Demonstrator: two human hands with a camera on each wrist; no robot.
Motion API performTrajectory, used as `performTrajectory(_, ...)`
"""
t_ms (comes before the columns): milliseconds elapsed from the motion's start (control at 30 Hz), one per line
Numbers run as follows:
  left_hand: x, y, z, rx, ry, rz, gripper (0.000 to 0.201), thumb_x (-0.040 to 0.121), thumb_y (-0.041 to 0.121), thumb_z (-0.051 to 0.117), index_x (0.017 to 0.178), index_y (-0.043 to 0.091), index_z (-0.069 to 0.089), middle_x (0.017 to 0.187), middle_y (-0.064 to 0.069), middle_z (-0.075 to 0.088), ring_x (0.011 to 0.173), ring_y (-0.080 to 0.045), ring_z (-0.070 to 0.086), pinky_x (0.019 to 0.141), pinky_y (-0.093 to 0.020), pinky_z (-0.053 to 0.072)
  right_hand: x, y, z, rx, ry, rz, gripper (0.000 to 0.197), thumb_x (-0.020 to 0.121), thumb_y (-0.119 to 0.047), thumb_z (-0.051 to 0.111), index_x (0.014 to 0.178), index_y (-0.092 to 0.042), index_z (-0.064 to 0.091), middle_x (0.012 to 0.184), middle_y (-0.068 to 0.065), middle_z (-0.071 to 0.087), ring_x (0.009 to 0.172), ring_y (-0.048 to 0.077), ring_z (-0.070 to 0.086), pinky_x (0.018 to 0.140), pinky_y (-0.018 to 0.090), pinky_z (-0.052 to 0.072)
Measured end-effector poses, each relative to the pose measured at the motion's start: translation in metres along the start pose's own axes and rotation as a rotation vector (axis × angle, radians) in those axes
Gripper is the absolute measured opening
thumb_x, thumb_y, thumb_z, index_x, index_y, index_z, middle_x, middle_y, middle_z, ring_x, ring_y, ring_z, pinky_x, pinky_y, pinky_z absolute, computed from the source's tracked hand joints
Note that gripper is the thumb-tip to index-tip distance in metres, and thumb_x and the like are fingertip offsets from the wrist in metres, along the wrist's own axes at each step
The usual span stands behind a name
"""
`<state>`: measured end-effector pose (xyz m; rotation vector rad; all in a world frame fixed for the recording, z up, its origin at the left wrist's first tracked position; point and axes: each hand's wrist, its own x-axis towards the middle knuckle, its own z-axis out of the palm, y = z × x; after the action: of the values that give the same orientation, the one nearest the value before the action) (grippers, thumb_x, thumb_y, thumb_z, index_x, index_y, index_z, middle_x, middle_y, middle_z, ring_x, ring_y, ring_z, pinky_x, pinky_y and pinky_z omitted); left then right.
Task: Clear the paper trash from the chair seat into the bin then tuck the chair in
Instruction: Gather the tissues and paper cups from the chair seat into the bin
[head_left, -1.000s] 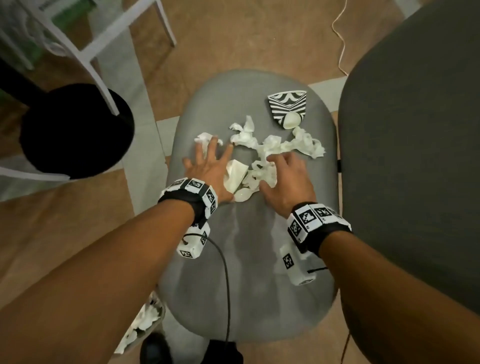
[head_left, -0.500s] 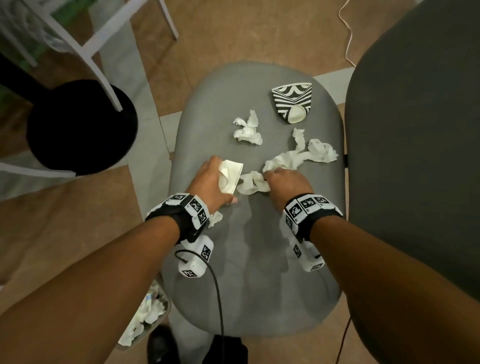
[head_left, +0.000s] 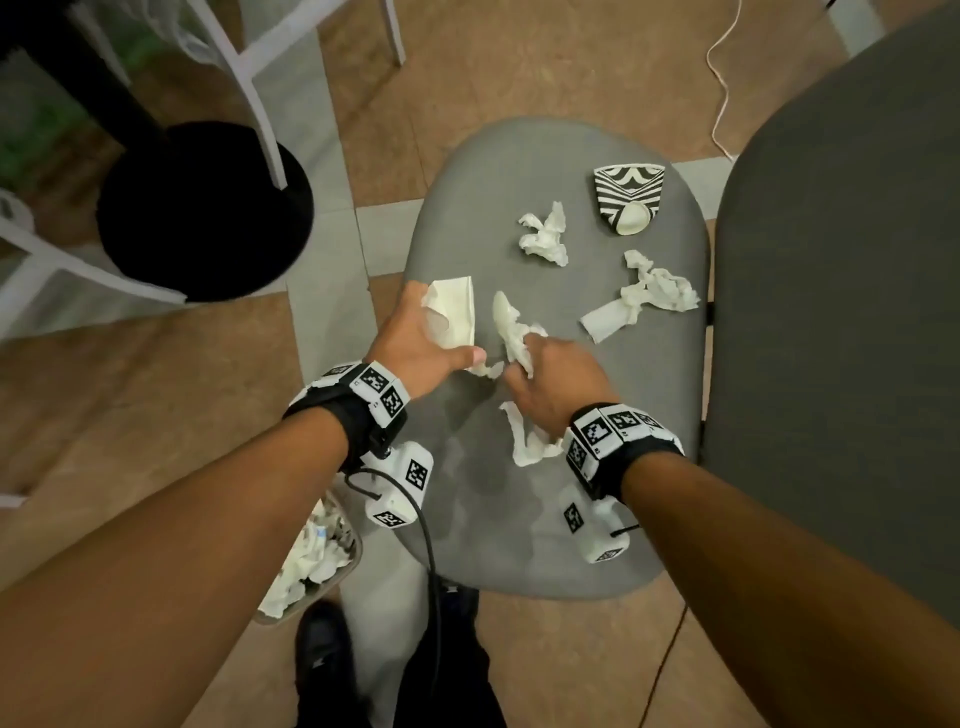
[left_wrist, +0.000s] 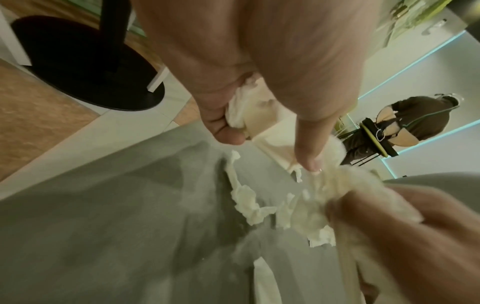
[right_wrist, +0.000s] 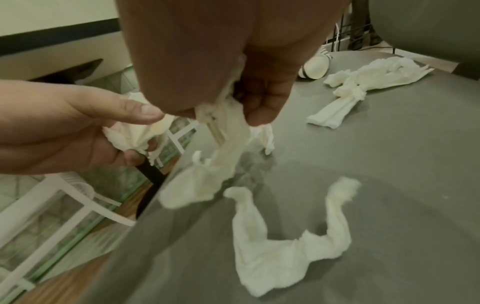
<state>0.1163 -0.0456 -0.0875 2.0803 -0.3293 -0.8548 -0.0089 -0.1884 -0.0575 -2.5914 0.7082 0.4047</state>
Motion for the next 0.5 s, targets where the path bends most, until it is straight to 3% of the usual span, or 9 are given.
performTrajectory(100,-0.022,-0.014,-0.017,-0.076,0.052,-0.035,0.088,0.055,0.047,0.086,0.124,0.029,0.034,0.112,0.003,0.057,0.104,-0.017,0.059,0.095,-0.037,0.05,-0.02,-0.036,0.0,0.079,0.119,-0.031,0.03,0.088,-0.039,0.051,0.096,-0.011,0.057,0.086,0.007,0.059,0.071,0.025,0.049,0.064,0.032,0.04)
performTrajectory(200,-0.046,-0.035,-0.039,-0.1,0.127,-0.067,0.087,0.063,0.04,0.088,0.131,0.024,0.035,0.109,0.003,0.056,0.1,-0.017,0.057,0.085,-0.029,0.047,-0.037,-0.077,0.008,0.166,0.158,-0.094,0.032,0.086,-0.04,0.05,0.094,-0.01,0.057,0.089,0.01,0.062,0.072,0.028,0.055,0.065,0.034,0.045)
performTrajectory(267,-0.062,-0.057,-0.057,-0.131,0.152,-0.094,0.088,0.062,0.039,0.089,0.132,0.024,0.037,0.11,0.004,0.057,0.1,-0.015,0.057,0.082,-0.026,0.044,-0.045,-0.108,0.019,0.188,0.162,-0.124,0.027,0.087,-0.04,0.051,0.088,-0.013,0.053,0.086,0.007,0.06,0.071,0.025,0.051,0.065,0.034,0.044)
performTrajectory(400,-0.094,-0.114,-0.094,-0.162,0.15,-0.199,0.086,0.06,0.039,0.089,0.129,0.027,0.038,0.114,0.005,0.061,0.103,-0.014,0.06,0.082,-0.027,0.048,-0.057,-0.169,0.064,0.278,0.076,-0.154,0.02,0.087,-0.032,0.052,0.083,-0.013,0.052,0.082,0.005,0.059,0.072,0.027,0.053,0.065,0.035,0.046)
performTrajectory(500,-0.116,-0.17,-0.114,-0.163,0.173,-0.298,0.088,0.057,0.04,0.09,0.129,0.025,0.04,0.114,0.004,0.063,0.104,-0.016,0.062,0.089,-0.033,0.051,-0.061,-0.203,0.115,0.268,-0.061,-0.129,0.025,0.088,-0.031,0.05,0.092,-0.008,0.058,0.085,0.011,0.065,0.072,0.029,0.052,0.065,0.035,0.046)
